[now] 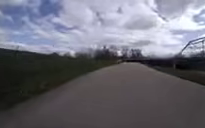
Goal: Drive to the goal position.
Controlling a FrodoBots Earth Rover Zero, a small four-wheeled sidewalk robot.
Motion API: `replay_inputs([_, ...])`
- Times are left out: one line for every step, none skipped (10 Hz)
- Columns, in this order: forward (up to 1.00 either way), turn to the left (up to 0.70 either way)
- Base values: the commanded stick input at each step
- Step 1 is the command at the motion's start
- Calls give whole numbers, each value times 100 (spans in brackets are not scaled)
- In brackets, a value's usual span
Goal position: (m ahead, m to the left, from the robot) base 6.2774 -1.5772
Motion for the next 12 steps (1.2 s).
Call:
replay_inputs([100, -9])
replay_inputs([100, 0])
replay_inputs([100, 0])
replay_inputs([100, 0])
replay_inputs([100, 0])
replay_inputs([100, 0])
replay_inputs([100, 0])
replay_inputs([100, 0])
replay_inputs([100, 0])
replay_inputs([100, 0])
replay_inputs([100, 0])
replay_inputs([100, 0])
